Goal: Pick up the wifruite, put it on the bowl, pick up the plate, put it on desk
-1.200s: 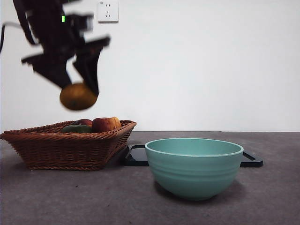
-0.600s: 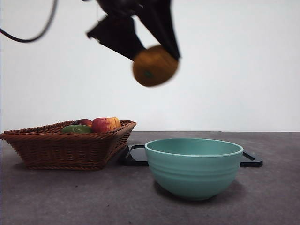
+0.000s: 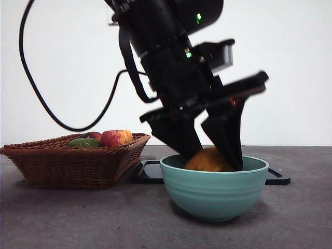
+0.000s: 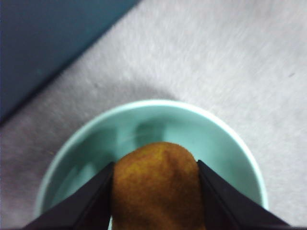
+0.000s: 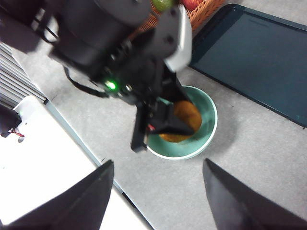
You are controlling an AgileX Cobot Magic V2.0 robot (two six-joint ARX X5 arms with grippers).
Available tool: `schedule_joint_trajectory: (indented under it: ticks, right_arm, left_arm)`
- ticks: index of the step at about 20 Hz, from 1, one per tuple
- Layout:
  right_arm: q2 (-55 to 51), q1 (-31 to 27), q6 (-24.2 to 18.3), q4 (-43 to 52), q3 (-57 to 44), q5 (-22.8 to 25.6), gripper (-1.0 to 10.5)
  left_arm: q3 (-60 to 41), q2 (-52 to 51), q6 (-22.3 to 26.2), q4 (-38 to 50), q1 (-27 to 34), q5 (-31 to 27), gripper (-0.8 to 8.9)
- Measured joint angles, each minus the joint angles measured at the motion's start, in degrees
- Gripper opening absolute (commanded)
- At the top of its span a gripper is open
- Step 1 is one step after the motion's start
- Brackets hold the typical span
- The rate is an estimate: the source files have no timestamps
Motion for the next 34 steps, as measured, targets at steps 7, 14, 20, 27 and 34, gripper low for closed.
schedule_joint_trajectory:
  ticks: [7, 14, 20, 27, 34]
  right_arm:
    - [0.00, 0.00, 0.00, -0.02, 0.00, 0.00, 2.9]
    - [0.00, 0.00, 0.00, -0.09, 0.00, 0.00, 2.9]
    - [0.00, 0.00, 0.00, -0.13, 0.00, 0.00, 2.9]
    - [0.00, 0.00, 0.00, -0.17, 0.00, 0.00, 2.9]
    - [0.00, 0.00, 0.00, -0.22, 0.00, 1.68, 2.9]
  left_arm:
    - [0.00, 2.03, -0.02, -0.17, -0.74, -0.02, 3.14]
    - [3.93, 2.03, -0.02, -4.02, -1.11, 0.00, 3.22]
    - [7.26, 0.22, -0.02, -8.04, -0.81, -0.07, 3.21]
    - [7.58, -17.77, -0.02, -8.00, 8.66, -0.22, 3.11]
    - [5.84, -30.40, 0.24, -13.20, 23.02, 5.16, 3.12]
